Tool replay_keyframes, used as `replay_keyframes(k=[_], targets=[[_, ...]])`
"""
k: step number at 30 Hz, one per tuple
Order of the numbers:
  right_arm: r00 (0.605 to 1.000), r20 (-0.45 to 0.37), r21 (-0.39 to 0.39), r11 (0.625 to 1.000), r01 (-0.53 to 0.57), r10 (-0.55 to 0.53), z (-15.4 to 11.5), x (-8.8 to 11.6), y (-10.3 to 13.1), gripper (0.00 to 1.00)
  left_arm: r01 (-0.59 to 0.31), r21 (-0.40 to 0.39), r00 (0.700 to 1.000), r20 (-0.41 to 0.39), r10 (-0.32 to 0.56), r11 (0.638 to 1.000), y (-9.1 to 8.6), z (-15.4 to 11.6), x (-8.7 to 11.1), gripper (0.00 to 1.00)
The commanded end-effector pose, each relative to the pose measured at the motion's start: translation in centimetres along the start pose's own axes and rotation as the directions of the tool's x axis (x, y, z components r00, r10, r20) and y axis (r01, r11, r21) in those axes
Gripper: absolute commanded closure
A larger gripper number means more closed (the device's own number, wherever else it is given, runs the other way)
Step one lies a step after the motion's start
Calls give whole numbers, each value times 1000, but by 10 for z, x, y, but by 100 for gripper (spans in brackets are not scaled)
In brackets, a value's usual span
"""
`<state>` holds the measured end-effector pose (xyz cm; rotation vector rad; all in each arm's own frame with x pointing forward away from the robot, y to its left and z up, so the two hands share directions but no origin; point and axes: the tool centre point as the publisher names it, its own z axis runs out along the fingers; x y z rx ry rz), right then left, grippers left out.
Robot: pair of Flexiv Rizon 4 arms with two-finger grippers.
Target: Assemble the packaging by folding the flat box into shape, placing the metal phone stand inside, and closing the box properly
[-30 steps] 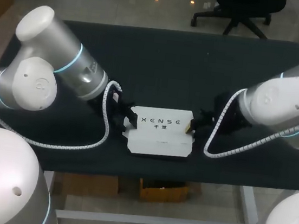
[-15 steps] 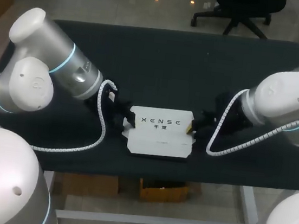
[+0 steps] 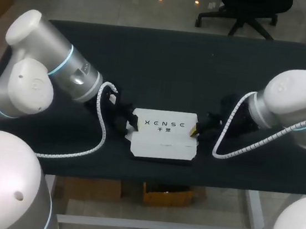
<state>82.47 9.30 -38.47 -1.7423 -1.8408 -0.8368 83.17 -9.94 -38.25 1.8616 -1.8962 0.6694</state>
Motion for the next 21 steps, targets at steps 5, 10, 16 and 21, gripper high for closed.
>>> replay_keyframes(k=[5,10,16,21], targets=[[996,-87,13,1000,2,-1,2,1,1,62,-1,-11,1000,-6,1,1000,-3,5,3,52],[997,-82,20,1000,0,1,4,0,2,62,-2,-16,1000,-10,2,1000,-3,6,4,53],[997,-79,24,1000,-3,5,5,-2,2,63,-3,-19,1000,-22,3,1000,-4,5,5,53],[997,-73,31,1000,-8,10,7,-3,3,63,-1,-26,1000,-27,1,1000,-4,6,7,54]])
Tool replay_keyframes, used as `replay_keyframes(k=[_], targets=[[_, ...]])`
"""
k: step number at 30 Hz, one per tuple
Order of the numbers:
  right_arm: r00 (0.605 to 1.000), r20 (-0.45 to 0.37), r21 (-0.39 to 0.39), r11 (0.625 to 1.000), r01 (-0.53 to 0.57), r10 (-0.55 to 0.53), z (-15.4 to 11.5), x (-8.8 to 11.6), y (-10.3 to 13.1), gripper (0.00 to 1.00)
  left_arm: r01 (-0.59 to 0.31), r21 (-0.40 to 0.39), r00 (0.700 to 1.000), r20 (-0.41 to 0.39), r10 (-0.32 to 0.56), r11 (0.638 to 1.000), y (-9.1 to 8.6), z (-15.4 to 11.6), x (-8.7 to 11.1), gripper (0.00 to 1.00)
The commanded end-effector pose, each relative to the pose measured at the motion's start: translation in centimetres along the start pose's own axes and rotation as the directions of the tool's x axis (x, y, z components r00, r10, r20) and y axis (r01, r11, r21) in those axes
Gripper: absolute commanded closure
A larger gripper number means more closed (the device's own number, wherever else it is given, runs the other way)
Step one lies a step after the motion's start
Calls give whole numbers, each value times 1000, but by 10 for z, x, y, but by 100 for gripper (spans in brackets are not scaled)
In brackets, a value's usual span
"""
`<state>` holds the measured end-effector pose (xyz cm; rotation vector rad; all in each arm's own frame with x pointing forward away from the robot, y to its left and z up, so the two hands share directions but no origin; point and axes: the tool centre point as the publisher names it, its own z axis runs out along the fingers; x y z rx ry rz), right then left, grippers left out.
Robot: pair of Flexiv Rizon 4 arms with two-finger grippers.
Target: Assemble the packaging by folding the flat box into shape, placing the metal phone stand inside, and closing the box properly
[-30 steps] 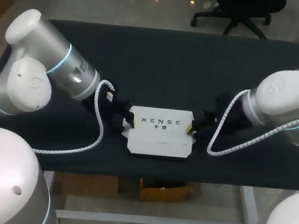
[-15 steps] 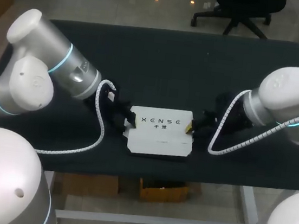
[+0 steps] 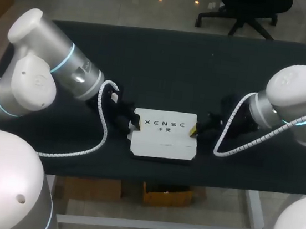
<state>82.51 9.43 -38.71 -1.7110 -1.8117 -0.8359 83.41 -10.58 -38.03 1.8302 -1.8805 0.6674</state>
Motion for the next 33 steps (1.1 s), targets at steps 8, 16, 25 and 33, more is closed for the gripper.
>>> replay_keyframes(k=[8,16,25,33], targets=[[1000,-25,13,1000,-3,4,4,-2,3,63,10,-13,1000,-3,-10,1000,-2,3,1,54],[1000,-2,13,1000,-11,11,3,-2,1,64,21,-19,1000,5,-21,1000,-2,3,0,56],[1000,-2,13,1000,-11,11,3,-2,1,62,21,-19,1000,5,-21,1000,-2,3,0,66],[1000,-2,13,1000,-11,11,3,-2,1,63,21,-19,1000,5,-21,1000,-2,3,0,65]])
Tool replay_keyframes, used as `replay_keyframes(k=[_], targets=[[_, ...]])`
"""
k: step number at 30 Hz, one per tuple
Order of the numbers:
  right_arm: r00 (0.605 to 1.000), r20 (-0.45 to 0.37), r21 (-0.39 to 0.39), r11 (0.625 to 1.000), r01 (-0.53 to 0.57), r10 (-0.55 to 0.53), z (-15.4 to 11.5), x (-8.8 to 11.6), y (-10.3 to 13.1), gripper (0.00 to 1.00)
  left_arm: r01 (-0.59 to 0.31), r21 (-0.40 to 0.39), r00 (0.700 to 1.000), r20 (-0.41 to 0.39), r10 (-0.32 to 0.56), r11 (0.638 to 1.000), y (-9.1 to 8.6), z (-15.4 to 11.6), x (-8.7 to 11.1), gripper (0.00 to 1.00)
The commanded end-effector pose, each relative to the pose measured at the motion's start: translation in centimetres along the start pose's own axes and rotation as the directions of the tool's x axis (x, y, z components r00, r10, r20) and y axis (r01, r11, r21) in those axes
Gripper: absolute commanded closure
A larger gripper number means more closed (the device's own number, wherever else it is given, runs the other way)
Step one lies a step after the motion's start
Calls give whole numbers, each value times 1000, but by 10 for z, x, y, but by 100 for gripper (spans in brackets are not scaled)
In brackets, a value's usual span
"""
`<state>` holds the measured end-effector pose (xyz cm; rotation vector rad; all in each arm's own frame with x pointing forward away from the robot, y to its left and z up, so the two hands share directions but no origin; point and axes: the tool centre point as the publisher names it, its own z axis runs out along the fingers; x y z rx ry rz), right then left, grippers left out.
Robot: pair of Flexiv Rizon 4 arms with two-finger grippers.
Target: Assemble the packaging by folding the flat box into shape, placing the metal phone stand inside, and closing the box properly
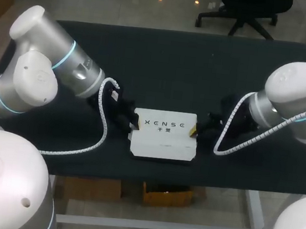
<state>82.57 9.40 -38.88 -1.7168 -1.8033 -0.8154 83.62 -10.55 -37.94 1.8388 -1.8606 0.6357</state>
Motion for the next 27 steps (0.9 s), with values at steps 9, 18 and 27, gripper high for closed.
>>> replay_keyframes(k=[9,18,27], targets=[[1000,-6,1,1000,1,-1,2,0,0,63,-2,-1,1000,-2,2,1000,0,3,0,64],[1000,-5,1,1000,5,-5,4,2,0,60,-6,7,1000,2,6,1000,1,2,-1,62],[1000,-23,4,1000,10,-10,6,4,-2,60,-11,8,1000,-5,11,1000,3,1,0,61]])
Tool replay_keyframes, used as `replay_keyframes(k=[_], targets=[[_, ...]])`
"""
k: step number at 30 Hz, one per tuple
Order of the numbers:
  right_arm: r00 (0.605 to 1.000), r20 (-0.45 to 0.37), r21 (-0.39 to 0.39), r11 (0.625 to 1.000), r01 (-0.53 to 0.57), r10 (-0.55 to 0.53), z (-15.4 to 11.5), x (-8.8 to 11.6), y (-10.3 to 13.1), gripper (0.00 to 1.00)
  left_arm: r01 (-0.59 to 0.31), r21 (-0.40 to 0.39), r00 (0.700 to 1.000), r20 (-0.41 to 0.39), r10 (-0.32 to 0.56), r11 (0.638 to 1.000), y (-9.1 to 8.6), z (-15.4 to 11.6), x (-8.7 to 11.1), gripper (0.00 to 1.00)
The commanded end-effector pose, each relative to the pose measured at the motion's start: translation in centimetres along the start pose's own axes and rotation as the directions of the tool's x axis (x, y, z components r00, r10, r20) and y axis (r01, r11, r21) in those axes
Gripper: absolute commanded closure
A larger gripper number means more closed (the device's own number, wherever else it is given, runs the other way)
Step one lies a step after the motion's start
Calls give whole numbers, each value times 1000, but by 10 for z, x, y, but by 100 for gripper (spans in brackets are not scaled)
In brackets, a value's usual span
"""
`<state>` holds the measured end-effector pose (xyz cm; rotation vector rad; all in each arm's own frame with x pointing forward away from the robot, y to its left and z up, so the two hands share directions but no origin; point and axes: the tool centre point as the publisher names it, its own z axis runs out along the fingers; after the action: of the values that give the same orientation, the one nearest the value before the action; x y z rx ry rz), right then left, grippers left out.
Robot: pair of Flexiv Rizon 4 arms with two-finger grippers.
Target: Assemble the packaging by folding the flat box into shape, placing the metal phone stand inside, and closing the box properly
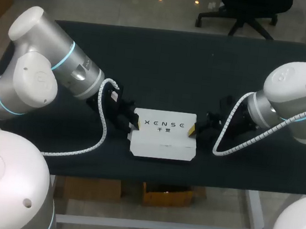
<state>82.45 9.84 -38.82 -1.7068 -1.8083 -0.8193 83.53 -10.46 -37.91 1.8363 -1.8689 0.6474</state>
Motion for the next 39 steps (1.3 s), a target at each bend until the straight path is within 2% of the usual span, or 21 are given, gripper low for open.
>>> replay_keyframes(k=[1,18,39], targets=[[1000,-19,4,1000,1,-1,3,0,-1,60,-4,0,1000,-5,4,1000,2,1,1,61],[999,-43,48,998,-29,31,-2,1,-1,60,-15,-10,1000,-3,15,1000,4,-2,8,59],[998,-23,91,994,-53,55,-1,4,3,62,-20,-38,1000,4,21,999,4,-1,15,58]])
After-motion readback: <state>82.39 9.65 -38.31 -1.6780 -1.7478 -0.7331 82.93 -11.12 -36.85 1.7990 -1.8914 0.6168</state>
